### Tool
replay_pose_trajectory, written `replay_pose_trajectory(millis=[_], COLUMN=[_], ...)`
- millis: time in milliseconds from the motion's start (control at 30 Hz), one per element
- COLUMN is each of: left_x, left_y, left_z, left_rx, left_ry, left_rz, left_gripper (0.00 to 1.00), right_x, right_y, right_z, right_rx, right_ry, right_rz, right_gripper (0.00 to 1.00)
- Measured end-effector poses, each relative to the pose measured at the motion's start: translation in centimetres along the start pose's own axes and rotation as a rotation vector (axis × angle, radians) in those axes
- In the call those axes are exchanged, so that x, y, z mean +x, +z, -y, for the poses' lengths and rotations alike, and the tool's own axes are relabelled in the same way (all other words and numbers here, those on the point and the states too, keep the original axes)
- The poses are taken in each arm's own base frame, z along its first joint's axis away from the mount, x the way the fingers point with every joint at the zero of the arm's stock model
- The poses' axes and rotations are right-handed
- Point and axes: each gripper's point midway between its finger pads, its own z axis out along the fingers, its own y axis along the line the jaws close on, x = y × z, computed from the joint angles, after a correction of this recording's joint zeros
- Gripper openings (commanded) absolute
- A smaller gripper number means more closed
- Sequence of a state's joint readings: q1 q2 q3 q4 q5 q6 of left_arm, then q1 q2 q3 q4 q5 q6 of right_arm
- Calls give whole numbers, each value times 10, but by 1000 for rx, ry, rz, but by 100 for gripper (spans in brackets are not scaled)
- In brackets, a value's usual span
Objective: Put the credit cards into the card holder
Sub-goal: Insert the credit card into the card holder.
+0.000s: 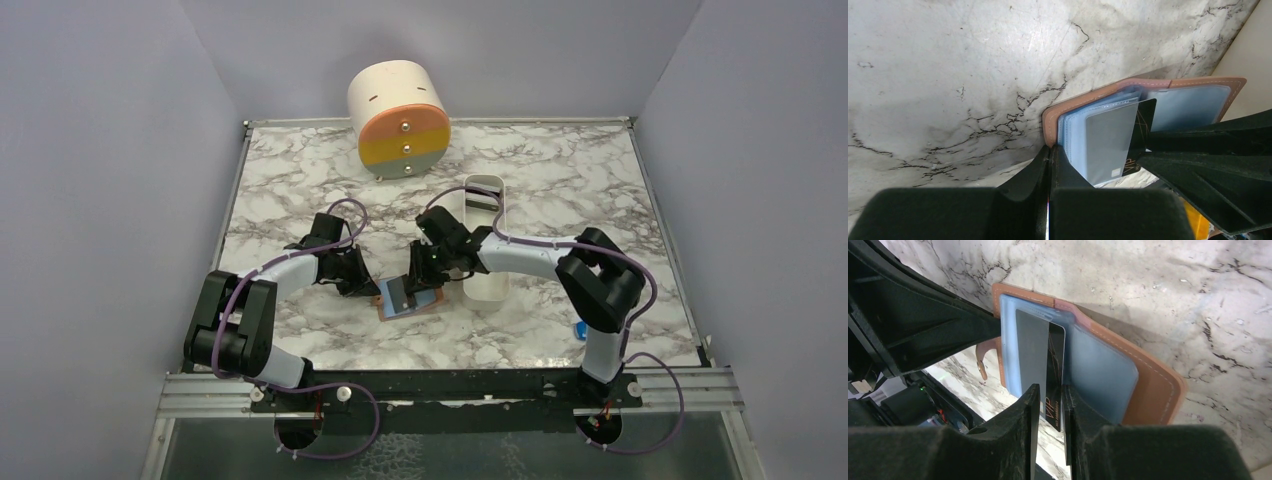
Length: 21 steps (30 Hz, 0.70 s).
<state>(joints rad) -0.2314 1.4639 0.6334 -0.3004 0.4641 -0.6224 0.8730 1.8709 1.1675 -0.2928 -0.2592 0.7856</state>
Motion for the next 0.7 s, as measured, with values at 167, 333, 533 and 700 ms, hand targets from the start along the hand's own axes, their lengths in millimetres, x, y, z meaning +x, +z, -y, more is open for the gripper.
replay_pose_trajectory(millis=[167, 333, 533, 700], left_x=[0, 0, 0, 0], left_y=[0, 0, 0, 0], left_z=[0, 0, 1, 1], left_rx=[1, 3, 4, 6], left_ry=[0, 1, 2, 3], left_rz=[0, 1, 2, 2], left_gripper=[0, 0, 0, 0], right_x=[2, 7, 11, 9], right_y=[6, 11, 15, 14], right_z=[-5, -7, -6, -5], right_rx=[2, 6, 14, 17], right_ry=[-15, -23, -24, -45], right_rz=[-13, -26, -33, -24], right_gripper=[20, 18, 21, 34])
